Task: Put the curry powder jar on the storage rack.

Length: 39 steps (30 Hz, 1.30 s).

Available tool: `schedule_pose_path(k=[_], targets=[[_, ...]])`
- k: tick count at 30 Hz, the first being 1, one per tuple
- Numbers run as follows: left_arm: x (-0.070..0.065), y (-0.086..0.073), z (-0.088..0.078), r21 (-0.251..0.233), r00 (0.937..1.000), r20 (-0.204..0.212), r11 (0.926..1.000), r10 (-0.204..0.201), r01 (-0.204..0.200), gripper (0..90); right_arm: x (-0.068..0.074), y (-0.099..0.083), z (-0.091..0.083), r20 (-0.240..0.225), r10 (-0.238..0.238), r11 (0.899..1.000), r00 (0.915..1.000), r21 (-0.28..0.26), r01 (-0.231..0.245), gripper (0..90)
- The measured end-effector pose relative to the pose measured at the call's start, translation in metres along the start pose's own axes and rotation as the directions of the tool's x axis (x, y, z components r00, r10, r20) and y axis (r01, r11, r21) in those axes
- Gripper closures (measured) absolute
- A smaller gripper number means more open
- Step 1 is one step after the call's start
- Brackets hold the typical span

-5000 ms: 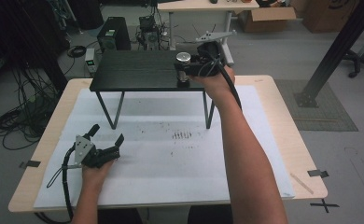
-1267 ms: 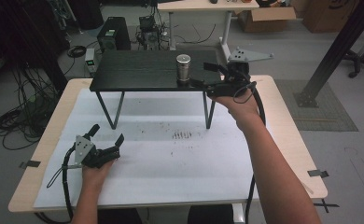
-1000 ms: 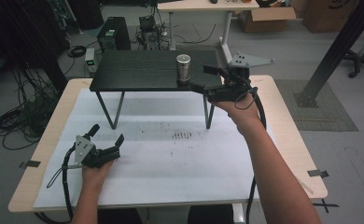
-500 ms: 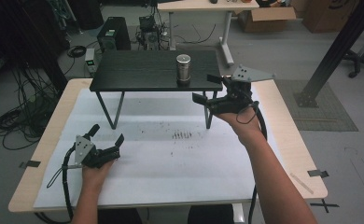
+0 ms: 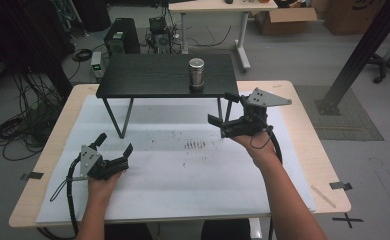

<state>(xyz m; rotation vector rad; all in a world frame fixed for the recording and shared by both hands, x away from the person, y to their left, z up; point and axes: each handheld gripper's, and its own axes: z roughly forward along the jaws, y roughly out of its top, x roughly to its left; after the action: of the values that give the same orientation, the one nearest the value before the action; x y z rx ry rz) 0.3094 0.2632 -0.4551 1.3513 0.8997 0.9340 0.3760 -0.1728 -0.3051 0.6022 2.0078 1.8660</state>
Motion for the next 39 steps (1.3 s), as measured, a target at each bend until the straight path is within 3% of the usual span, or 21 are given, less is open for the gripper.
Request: schedule_pose_path(k=[7,27,39], targets=[[0.000,0.000,0.000,0.000,1.0000,0.000,1.0000,0.000,0.000,0.2,-0.004,-0.033,0.000,0.070,0.016,1.000,0.9974,0.019,-0.018,0.0],[0.000,0.000,-0.001,-0.005,1.0000,0.000,1.0000,0.000,0.000,0.2,-0.004,-0.103,0.003,0.156,0.068,0.996,0.9855,0.043,-0.075,0.0],[0.000,0.000,0.000,-0.005,1.0000,0.000,1.0000,-0.002,0.002,0.2,-0.008,-0.128,0.002,0.195,0.075,0.996,0.9778,0.041,-0.085,0.0]])
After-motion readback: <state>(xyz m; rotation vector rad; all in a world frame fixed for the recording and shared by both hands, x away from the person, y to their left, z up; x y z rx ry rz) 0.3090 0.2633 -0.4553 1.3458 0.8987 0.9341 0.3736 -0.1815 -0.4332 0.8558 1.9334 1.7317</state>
